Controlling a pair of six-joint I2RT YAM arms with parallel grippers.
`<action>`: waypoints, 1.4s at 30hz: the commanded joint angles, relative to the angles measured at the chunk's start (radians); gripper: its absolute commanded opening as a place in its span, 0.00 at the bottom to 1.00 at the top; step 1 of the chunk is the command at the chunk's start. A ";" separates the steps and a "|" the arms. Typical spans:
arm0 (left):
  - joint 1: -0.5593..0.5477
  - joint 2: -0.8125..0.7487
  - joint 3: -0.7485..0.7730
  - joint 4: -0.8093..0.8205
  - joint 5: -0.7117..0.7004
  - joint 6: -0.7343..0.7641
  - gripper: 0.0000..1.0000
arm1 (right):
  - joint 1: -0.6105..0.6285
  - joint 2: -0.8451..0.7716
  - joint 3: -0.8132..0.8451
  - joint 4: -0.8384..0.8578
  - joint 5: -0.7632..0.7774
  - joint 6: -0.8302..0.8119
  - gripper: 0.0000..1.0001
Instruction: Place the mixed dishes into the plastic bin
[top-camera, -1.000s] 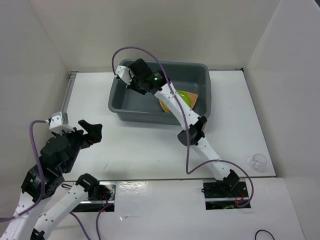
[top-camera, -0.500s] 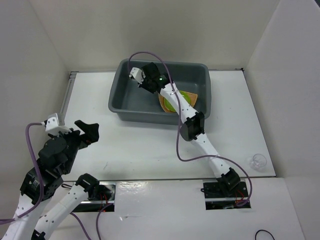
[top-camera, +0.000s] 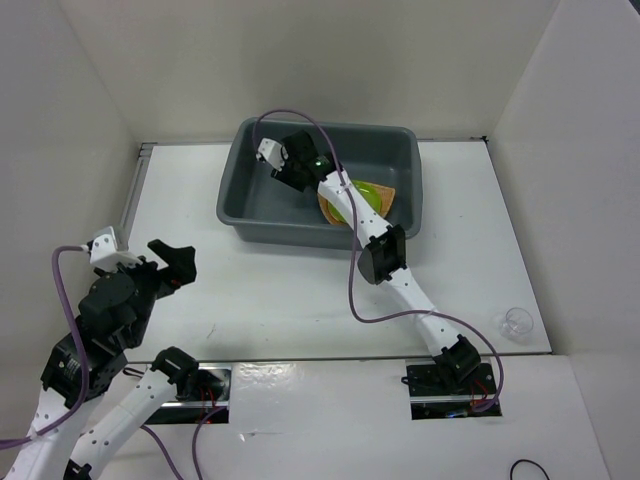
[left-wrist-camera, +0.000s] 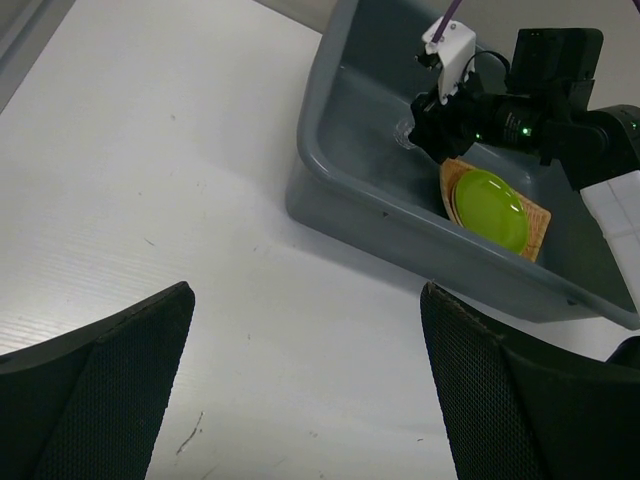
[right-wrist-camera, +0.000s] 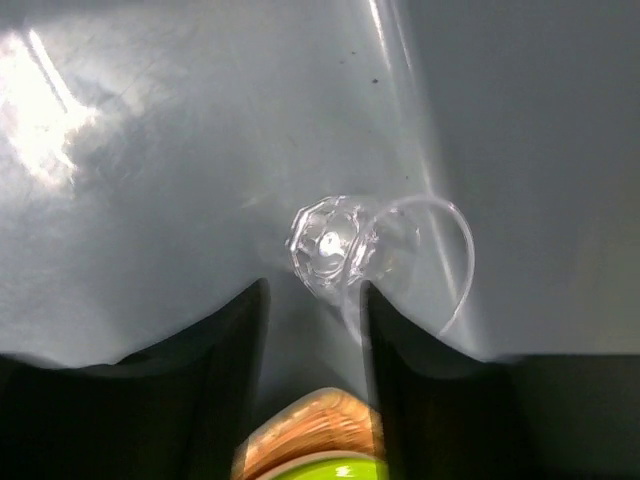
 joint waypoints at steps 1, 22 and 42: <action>0.007 0.025 0.002 0.016 -0.018 -0.022 1.00 | 0.007 -0.124 0.048 0.063 0.036 0.039 0.58; 0.007 -0.031 0.002 -0.005 -0.065 -0.051 1.00 | -0.140 -1.301 -1.004 -0.399 0.211 0.381 0.91; 0.007 0.029 0.002 0.005 -0.035 -0.040 1.00 | -0.778 -2.097 -2.078 -0.253 0.122 0.131 0.98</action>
